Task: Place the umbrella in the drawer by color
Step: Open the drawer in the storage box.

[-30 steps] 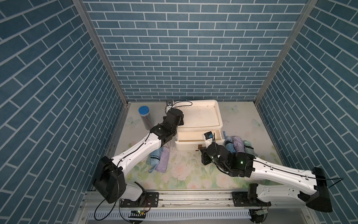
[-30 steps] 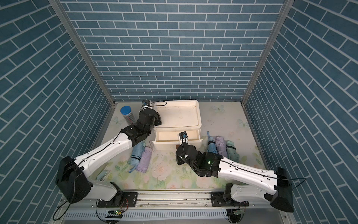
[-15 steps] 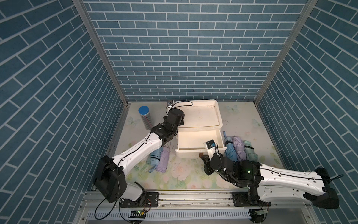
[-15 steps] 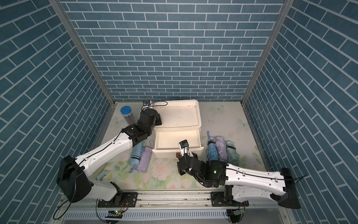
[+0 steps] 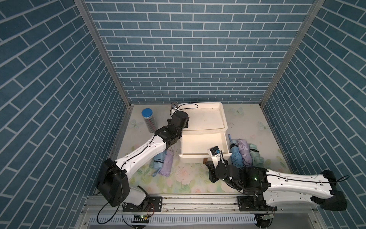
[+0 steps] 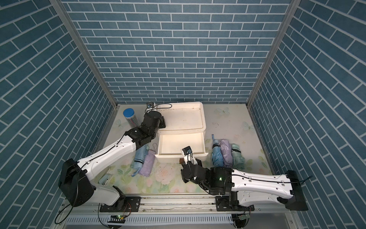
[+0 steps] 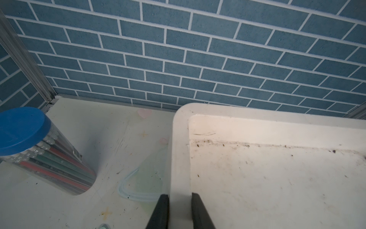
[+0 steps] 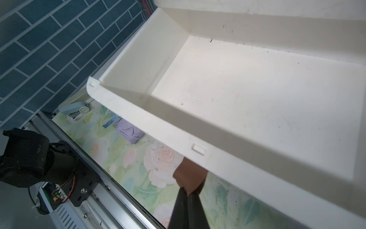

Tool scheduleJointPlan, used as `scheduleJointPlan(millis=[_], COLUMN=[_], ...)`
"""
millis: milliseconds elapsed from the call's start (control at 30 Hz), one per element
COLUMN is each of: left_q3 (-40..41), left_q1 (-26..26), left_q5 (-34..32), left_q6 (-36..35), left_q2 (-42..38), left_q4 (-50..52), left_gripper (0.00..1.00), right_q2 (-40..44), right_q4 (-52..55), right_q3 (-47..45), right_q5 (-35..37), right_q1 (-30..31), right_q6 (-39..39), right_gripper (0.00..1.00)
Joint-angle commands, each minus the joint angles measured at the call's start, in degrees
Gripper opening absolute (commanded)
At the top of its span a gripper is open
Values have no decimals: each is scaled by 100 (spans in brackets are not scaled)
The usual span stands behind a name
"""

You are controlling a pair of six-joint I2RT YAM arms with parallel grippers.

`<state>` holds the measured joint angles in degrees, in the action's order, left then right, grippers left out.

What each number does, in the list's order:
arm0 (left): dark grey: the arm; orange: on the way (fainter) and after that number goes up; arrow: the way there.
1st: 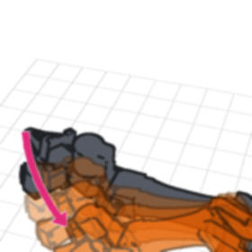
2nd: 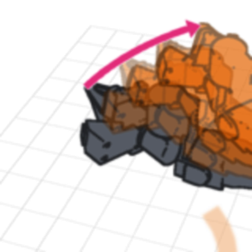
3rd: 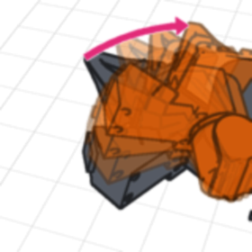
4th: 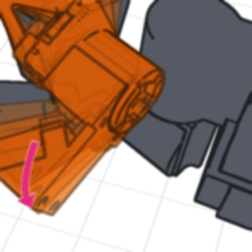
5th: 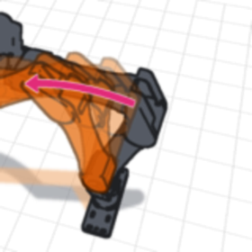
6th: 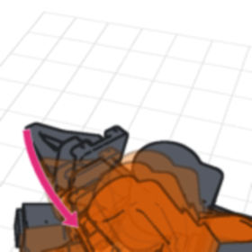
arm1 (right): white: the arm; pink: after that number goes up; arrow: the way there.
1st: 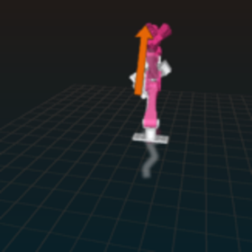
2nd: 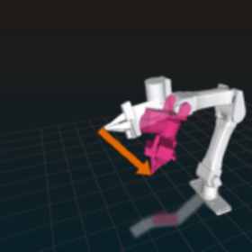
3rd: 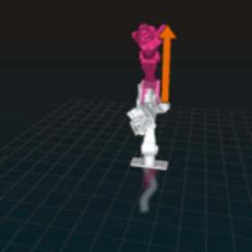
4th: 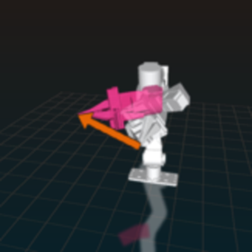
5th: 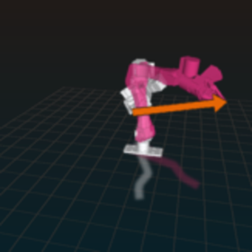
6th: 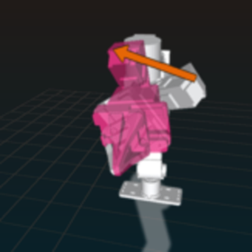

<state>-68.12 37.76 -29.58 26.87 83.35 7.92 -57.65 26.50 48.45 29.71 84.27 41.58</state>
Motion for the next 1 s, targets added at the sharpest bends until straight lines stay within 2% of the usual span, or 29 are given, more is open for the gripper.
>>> scheduleJointPlan(millis=[0,67,100,200,267,400,467,533,600,733,833,967], left_q3=[235,209,200,113,59,-96,-264,-419,-496,-389,18,724], left_q1=[-117,-113,-117,-115,-119,-120,-115,-119,-115,-119,-118,-118], left_q5=[-278,-250,-240,-109,56,238,317,396,473,574,550,981], left_q6=[249,239,227,148,89,-8,-35,-53,-84,-187,-253,-402], left_q2=[369,316,294,220,125,-92,-233,-408,-654,-1377,-2089,-2923], left_q4=[89,86,81,80,67,68,130,182,190,141,-34,-327], left_gripper=[0,0,0,3,16,37,43,48,51,53,57,63], right_q2=[138,126,115,91,95,47,-169,-410,-462,-309,-435,-976], right_q4=[-78,-37,-8,255,538,1254,1989,2824,3009,2406,1736,1125], right_q3=[4,115,186,494,754,1388,1903,2322,2378,1943,1390,760], right_q5=[86,164,200,400,619,1288,1623,1593,1129,271,-1103,-2110], right_q1=[107,107,107,105,107,78,-206,-990,-2001,-3833,-5208,-6190], right_q6=[-35,-64,-94,-177,-207,-113,198,641,516,-171,-671,-1019], right_gripper=[0,0,6,35,46,56,59,60,60,62,60,58])
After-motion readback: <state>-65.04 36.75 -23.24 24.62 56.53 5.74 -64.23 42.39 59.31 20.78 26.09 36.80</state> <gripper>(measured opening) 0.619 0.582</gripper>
